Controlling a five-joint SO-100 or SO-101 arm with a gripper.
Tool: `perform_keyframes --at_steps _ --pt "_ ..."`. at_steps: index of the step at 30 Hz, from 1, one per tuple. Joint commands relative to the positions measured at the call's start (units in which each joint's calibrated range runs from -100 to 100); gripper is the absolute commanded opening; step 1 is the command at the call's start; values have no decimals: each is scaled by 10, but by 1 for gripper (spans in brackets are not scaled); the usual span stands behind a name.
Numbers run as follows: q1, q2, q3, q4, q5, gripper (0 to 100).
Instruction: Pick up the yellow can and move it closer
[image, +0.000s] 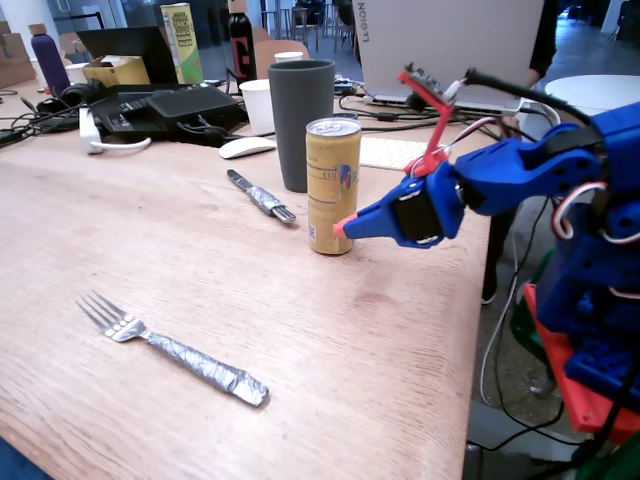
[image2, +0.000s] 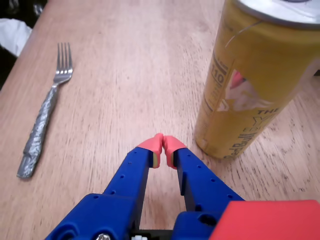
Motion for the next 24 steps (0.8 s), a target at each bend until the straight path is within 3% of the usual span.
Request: perform_keyframes --at_steps 1,8,14,20,24 --pt "4 -16 -20 -11 1 0" --pt "-9 -76 -118 -1 1 0" --pt "18 -127 -136 -11 65 0" --pt "236 -130 -136 -11 67 0" --pt "255 -130 -137 -11 68 0"
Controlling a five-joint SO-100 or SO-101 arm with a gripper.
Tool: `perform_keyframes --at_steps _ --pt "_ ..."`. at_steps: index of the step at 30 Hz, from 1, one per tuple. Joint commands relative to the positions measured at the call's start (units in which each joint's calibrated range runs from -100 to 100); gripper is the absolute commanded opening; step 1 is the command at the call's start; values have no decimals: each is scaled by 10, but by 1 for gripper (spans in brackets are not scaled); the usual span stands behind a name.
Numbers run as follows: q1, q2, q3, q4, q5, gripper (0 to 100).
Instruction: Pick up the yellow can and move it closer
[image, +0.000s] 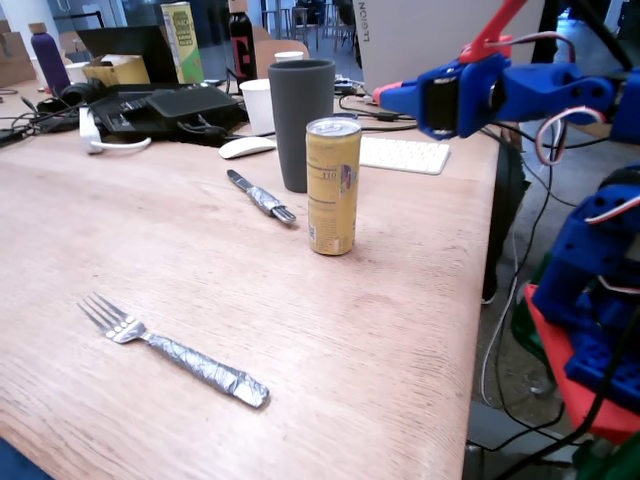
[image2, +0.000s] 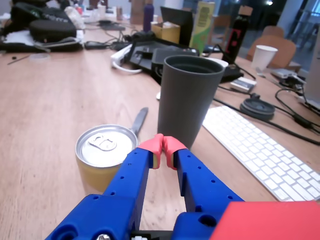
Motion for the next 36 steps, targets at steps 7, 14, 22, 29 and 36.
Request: perform_keyframes --at_steps 7,14,22,29,36 --pt "-8 -9 -24 -6 0 42" --pt "6 35 -20 2 -4 52" --pt "-9 203 -21 -10 -4 52" --pt "-11 360 -29 -169 -3 52" --pt "-52 487 -32 -346 -1 52"
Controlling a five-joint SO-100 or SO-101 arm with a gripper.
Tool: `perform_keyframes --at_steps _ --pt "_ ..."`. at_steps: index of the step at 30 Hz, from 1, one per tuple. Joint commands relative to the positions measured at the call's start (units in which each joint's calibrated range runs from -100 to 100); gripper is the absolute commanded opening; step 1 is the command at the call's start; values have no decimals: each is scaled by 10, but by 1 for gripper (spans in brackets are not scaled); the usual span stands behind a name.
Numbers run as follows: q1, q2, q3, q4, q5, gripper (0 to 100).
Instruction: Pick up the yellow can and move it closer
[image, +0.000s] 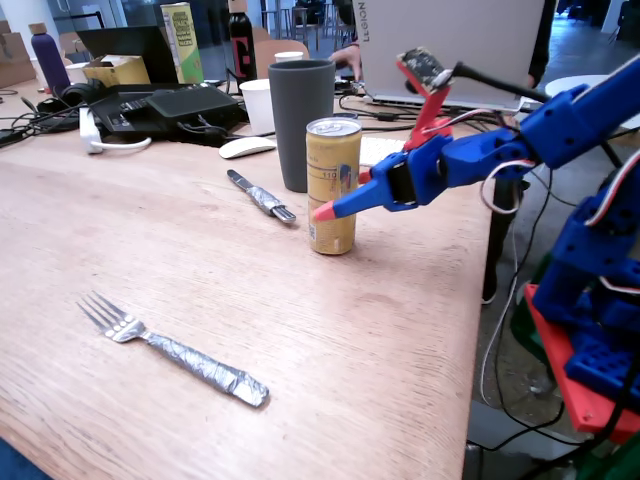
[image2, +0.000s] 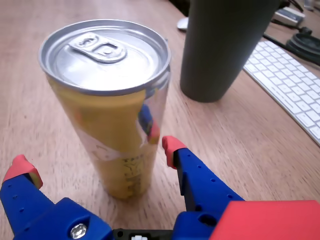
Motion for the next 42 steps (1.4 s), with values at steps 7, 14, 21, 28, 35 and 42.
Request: perform_keyframes --at_steps 7,14,21,28,35,42 --pt "-65 156 -111 -123 3 51" --pt "-65 177 -136 -115 4 51" --pt "-63 176 -131 -114 4 19" --pt "-65 166 -129 -113 4 18" --pt "-92 56 -75 -112 3 18" --pt "-213 -63 -28 -111 2 18"
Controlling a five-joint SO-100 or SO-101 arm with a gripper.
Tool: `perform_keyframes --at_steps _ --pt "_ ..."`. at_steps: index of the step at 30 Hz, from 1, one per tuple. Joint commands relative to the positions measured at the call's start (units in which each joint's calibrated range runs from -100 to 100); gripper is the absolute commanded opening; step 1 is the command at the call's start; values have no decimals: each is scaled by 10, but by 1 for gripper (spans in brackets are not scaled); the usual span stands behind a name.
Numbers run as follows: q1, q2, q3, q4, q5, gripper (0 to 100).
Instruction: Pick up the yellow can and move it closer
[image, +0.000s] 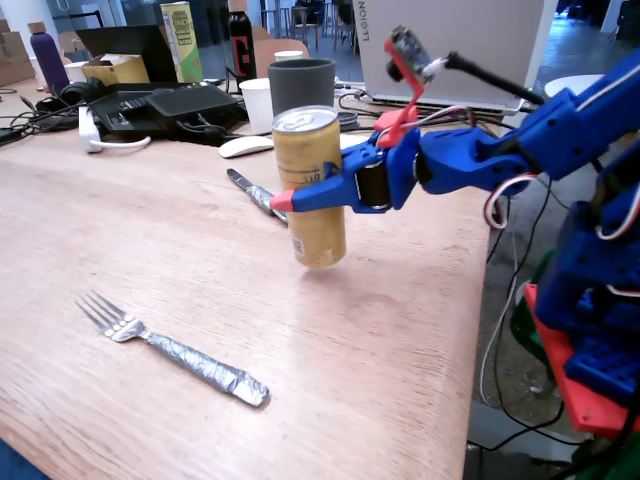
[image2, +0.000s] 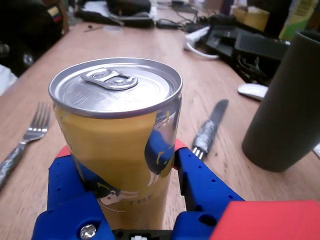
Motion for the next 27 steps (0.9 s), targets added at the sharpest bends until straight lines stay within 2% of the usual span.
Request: perform_keyframes --at_steps 1,3,8,14,21,24,27 --pt "-60 -59 -14 -2 -3 18" --pt "-104 -72 -14 7 -5 18" --pt "-136 -141 -15 186 -8 18" --pt "-185 -151 -13 196 -9 18" --pt "-165 -189 -12 206 -34 18" --pt "-160 -246 -13 293 -34 18" --pt "-109 -308 -12 353 -34 18"
